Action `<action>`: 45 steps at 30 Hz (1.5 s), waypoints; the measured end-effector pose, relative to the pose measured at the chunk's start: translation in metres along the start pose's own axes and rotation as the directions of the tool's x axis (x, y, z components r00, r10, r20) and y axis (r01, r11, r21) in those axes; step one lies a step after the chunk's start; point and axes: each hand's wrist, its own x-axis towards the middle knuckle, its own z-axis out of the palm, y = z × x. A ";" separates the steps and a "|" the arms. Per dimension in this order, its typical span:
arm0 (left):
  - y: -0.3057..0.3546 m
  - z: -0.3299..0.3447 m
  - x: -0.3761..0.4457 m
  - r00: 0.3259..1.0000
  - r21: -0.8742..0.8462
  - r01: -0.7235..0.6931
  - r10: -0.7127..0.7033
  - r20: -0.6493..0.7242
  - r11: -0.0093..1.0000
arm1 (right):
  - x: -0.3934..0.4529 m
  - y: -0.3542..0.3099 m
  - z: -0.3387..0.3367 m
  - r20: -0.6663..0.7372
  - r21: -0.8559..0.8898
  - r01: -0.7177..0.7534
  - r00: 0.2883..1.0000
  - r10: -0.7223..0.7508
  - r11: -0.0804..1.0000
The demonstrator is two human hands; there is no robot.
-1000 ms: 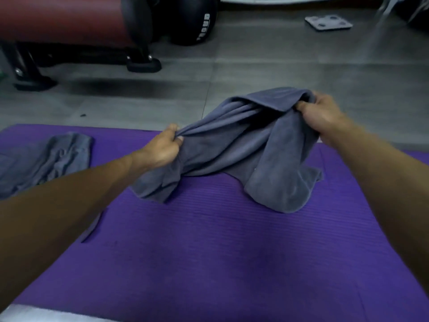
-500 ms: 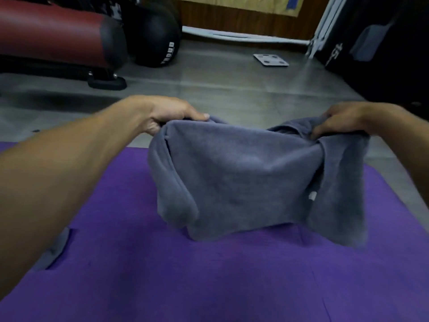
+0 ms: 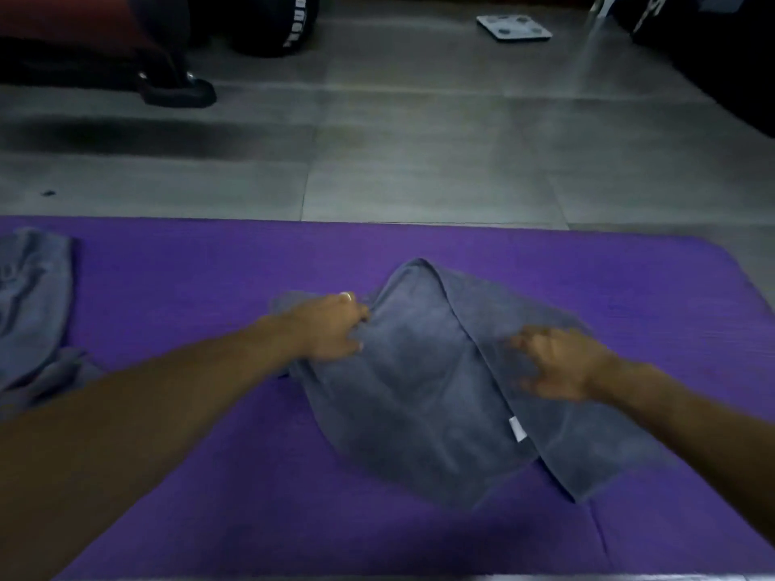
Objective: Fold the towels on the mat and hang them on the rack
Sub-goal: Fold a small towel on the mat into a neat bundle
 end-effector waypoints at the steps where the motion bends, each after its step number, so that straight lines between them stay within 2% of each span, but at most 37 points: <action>1: 0.012 0.009 0.007 0.999 0.015 -0.046 0.046 0.003 0.999 | -0.008 0.006 0.024 0.030 -0.025 -0.055 0.998 0.055 0.998; 3: 0.043 0.027 0.026 0.989 0.009 -0.148 0.148 -0.005 0.989 | -0.024 0.024 0.065 0.132 -0.081 -0.186 0.972 0.196 0.979; 5: 0.074 0.041 0.045 0.974 -0.014 -0.227 0.227 0.009 0.974 | -0.037 0.044 0.093 0.150 -0.072 -0.247 0.955 0.255 0.966; 7: 0.105 0.049 0.064 0.957 -0.007 -0.290 0.290 0.016 0.957 | -0.046 0.064 0.105 0.008 0.102 -0.224 0.974 0.225 0.969; 9: 0.134 0.053 0.081 0.935 0.033 -0.355 0.355 0.001 0.934 | -0.047 0.085 0.110 -0.146 0.347 -0.219 0.948 0.283 0.912; 10: 0.148 0.054 0.089 0.918 0.055 -0.396 0.397 -0.007 0.917 | -0.045 0.095 0.110 -0.173 0.463 -0.201 0.935 0.310 0.864; 11: 0.162 0.056 0.096 0.899 0.074 -0.434 0.437 -0.022 0.898 | -0.045 0.104 0.106 -0.155 0.611 -0.177 0.929 0.336 0.772; 13: 0.191 0.060 0.106 0.863 0.093 -0.495 0.502 -0.062 0.864 | -0.045 0.118 0.096 -0.010 0.910 -0.134 0.939 0.343 0.393; 14: 0.207 0.060 0.108 0.841 0.067 -0.527 0.532 -0.099 0.847 | -0.046 0.123 0.092 0.065 0.971 -0.128 0.954 0.294 0.202; 15: 0.222 0.060 0.111 0.824 0.006 -0.552 0.546 -0.152 0.834 | -0.047 0.127 0.087 0.112 0.988 -0.132 0.968 0.227 0.078; 17: 0.245 0.058 0.117 0.804 -0.212 -0.584 0.524 -0.280 0.783 | -0.047 0.131 0.088 0.139 0.988 -0.125 0.976 0.167 -0.096; 18: 0.252 0.054 0.121 0.812 -0.348 -0.576 0.470 -0.344 0.740 | -0.047 0.132 0.092 0.148 0.978 -0.113 0.969 0.199 -0.177; 20: 0.263 0.042 0.133 0.874 -0.588 -0.472 0.262 -0.410 0.656 | -0.049 0.135 0.099 0.166 0.943 -0.063 0.941 0.296 -0.328; 21: 0.267 0.035 0.142 0.899 -0.643 -0.408 0.165 -0.405 0.648 | -0.052 0.138 0.103 0.160 0.925 -0.032 0.936 0.313 -0.379; 22: 0.271 0.026 0.151 0.920 -0.664 -0.345 0.100 -0.378 0.664 | -0.055 0.143 0.110 0.142 0.927 -0.019 0.943 0.301 -0.375; 23: 0.275 0.018 0.161 0.940 -0.675 -0.283 0.059 -0.336 0.681 | -0.060 0.145 0.115 0.111 0.955 -0.029 0.958 0.264 -0.294; 25: 0.283 0.005 0.182 0.968 -0.713 -0.174 -0.014 -0.249 0.679 | -0.067 0.143 0.132 0.079 0.996 -0.086 0.973 0.216 0.023; 26: 0.288 -0.001 0.193 0.977 -0.744 -0.127 -0.047 -0.208 0.656 | -0.068 0.144 0.142 0.057 0.990 -0.088 0.962 0.269 0.106; 27: 0.291 -0.006 0.205 0.982 -0.775 -0.090 -0.075 -0.174 0.625 | -0.069 0.147 0.147 0.044 0.994 -0.078 0.927 0.372 0.078; 28: 0.295 -0.009 0.216 0.983 -0.801 -0.070 -0.096 -0.156 0.594 | -0.072 0.151 0.148 0.063 0.998 -0.051 0.881 0.469 -0.038; 30: 0.306 -0.019 0.237 0.981 -0.845 -0.068 -0.120 -0.154 0.530 | -0.081 0.171 0.142 0.126 0.939 0.081 0.822 0.556 -0.333; 31: 0.312 -0.024 0.246 0.979 -0.863 -0.084 -0.120 -0.164 0.499 | -0.085 0.185 0.133 0.151 0.900 0.125 0.810 0.566 -0.418; 32: 0.319 -0.029 0.255 0.979 -0.875 -0.108 -0.102 -0.176 0.472 | -0.087 0.200 0.125 0.166 0.899 0.134 0.777 0.607 -0.417; 33: 0.327 -0.033 0.263 0.978 -0.875 -0.132 -0.080 -0.191 0.466 | -0.087 0.216 0.117 0.172 0.930 0.109 0.715 0.677 -0.351; 35: 0.337 -0.036 0.274 0.975 -0.820 -0.157 -0.044 -0.216 0.550 | -0.078 0.253 0.113 0.114 0.993 -0.075 0.530 0.840 -0.088; 36: 0.339 -0.033 0.276 0.974 -0.756 -0.163 -0.017 -0.224 0.633 | -0.073 0.266 0.113 0.066 0.978 -0.204 0.446 0.893 0.030; 37: 0.336 -0.027 0.274 0.972 -0.656 -0.177 0.026 -0.234 0.734 | -0.067 0.273 0.114 0.057 0.939 -0.335 0.390 0.919 0.084; 38: 0.330 -0.019 0.268 0.966 -0.526 -0.199 0.074 -0.249 0.827 | -0.061 0.272 0.115 0.046 0.905 -0.408 0.380 0.924 0.122; 40: 0.308 0.001 0.245 0.934 -0.304 -0.281 0.187 -0.303 0.910 | -0.047 0.249 0.114 -0.071 0.826 -0.488 0.408 0.910 0.283; 41: 0.292 0.011 0.232 0.919 -0.231 -0.329 0.254 -0.303 0.916 | -0.038 0.230 0.112 -0.153 0.775 -0.493 0.461 0.874 0.396; 42: 0.273 0.020 0.216 0.908 -0.179 -0.373 0.319 -0.274 0.910 | -0.029 0.209 0.110 -0.222 0.736 -0.446 0.553 0.803 0.510; 43: 0.253 0.027 0.199 0.901 -0.127 -0.406 0.373 -0.222 0.905 | -0.020 0.188 0.108 -0.252 0.719 -0.347 0.677 0.691 0.602; 45: 0.209 0.039 0.165 0.889 0.026 -0.448 0.448 -0.096 0.894 | -0.006 0.143 0.107 -0.195 0.633 -0.187 0.900 0.389 0.751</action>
